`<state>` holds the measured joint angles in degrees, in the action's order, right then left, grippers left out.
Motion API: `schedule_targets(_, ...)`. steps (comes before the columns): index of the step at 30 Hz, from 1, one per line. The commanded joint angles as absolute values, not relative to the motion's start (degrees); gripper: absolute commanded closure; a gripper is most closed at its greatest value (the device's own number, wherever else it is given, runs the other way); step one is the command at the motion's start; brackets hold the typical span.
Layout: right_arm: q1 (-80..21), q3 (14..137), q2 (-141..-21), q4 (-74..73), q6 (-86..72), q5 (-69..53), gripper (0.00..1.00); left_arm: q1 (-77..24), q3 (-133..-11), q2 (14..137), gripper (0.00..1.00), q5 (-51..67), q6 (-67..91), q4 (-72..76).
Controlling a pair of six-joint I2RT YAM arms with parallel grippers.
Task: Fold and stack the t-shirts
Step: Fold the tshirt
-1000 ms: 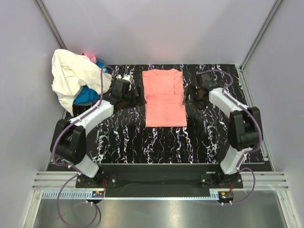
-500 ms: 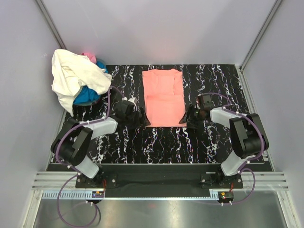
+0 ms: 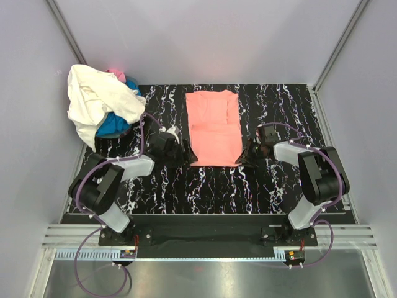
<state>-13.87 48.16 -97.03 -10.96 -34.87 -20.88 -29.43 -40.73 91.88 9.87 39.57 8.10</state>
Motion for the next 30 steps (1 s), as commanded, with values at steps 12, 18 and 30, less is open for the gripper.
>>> schedule_targets(12,-14.0,45.4,-95.5,-12.0,-33.7,-17.8,0.66,-31.6,-38.4,96.9,0.53,10.3,41.9,14.6)
schedule_targets(18,-14.0,44.8,-96.0,-11.0,-33.9,-18.5,0.84,-31.8,-37.5,98.6,0.69,9.9,42.2,16.0)
schedule_targets(30,-14.0,39.6,-89.4,-9.8,-35.9,-22.5,1.0,-35.5,-32.1,89.2,1.0,7.3,41.8,13.8)
